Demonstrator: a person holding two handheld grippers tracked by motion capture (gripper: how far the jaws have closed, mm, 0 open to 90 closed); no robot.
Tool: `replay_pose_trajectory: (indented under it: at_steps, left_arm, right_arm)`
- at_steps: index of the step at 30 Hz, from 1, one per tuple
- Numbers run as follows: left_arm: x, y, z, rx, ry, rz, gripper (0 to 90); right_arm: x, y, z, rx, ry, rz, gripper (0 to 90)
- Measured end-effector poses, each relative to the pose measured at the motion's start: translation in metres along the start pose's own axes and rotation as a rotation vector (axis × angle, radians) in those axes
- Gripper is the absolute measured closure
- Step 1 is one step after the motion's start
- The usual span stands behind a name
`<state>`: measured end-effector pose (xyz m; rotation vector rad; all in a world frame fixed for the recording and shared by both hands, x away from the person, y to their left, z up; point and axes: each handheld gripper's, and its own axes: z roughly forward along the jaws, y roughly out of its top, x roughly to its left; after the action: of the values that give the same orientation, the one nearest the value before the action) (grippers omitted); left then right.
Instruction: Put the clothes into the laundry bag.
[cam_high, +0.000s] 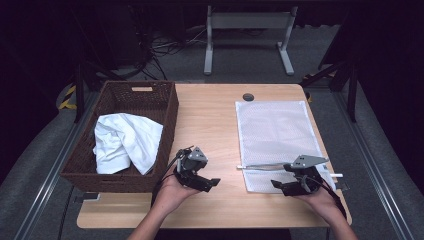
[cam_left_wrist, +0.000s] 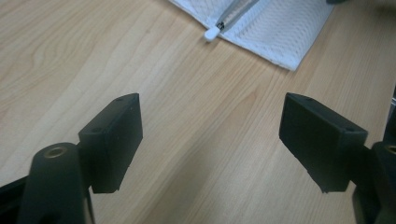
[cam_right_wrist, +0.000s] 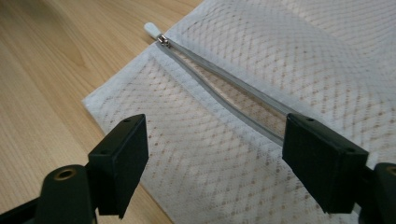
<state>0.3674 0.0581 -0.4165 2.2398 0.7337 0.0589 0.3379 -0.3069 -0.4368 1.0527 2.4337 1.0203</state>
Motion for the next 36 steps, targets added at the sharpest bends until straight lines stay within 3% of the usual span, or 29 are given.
replay_pose_trajectory:
  at_steps: [11, 17, 36]
  left_arm:
    - [0.004, 0.01, -0.025, -0.032, 0.016, -0.017, 17.4]
    - [0.01, 0.021, -0.049, -0.063, 0.048, -0.02, 17.1]
    - [0.035, 0.023, -0.096, -0.13, 0.122, -0.054, 16.2]
  right_arm:
    - [0.0, -0.001, 0.005, 0.005, 0.012, -0.013, 20.2]
    - [0.002, -0.001, 0.007, 0.014, 0.013, -0.021, 19.6]
    - [0.002, 0.0, 0.008, 0.017, 0.022, -0.029, 19.0]
